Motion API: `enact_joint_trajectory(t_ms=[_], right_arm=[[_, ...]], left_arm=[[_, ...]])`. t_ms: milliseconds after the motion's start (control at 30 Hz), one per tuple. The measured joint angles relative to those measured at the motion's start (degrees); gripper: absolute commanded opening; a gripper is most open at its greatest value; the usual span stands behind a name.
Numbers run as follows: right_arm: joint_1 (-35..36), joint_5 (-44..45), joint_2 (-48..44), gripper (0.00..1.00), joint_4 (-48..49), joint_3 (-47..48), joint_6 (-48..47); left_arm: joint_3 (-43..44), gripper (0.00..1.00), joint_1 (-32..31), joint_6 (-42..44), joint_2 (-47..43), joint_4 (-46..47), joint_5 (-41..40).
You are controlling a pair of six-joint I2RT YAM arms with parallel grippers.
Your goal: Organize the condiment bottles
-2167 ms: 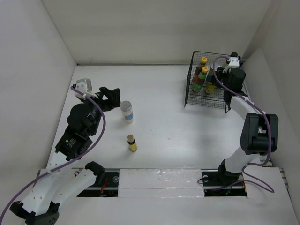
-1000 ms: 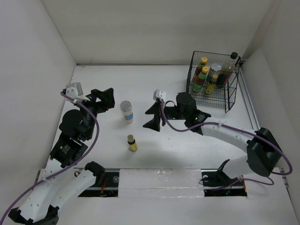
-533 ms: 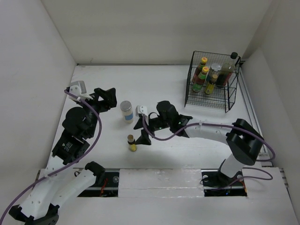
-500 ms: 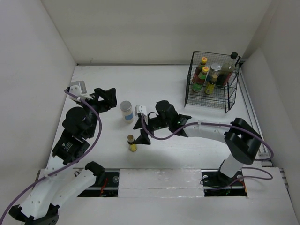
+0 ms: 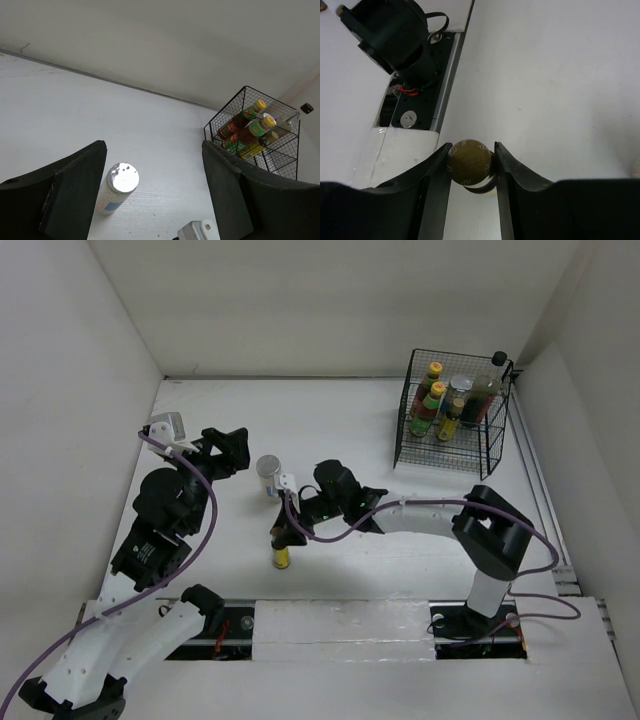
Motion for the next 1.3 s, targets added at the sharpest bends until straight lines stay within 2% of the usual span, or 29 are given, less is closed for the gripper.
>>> enact_joint_trajectory(t_ms=[167,333,500,633,733,933,1167,1300], right_arm=[[-1.3,0.0,-2.4,0.29,-0.2,0.0,1.0],[-7.9,2.4,-12.6,0.27,0.6,0.6,2.9],[-21.5,10.6,-26.4,0.24,1.6,2.7,3.8],[-34.9,24.5,-37.0,0.24,-0.6,2.9,3.4],[-43.1,33.7,-41.4,0.24,-2.7,3.0,3.2],[-53.8,43.5,-39.1,0.22,-7.5,3.0,3.0],[-62.2,44.9,-28.5,0.21,-12.2,3.2,4.4],[-64.7,44.6,-24.5,0.21,-12.6,3.5,5.4]], left_arm=[[0.0,0.73,0.0,0.0,0.0,0.0,0.3],[0.0,0.73,0.0,0.0,0.1,0.0,0.7],[0.0,0.73,0.0,0.0,-0.2,0.0,0.8],[0.0,0.73,0.0,0.0,-0.4,0.0,0.8],[0.0,0.73,0.0,0.0,-0.4,0.0,0.8],[0.0,0.73,0.0,0.0,-0.3,0.0,0.8],[0.0,0.73,0.0,0.0,0.2,0.0,0.7],[0.0,0.73,0.0,0.0,0.8,0.0,0.7]])
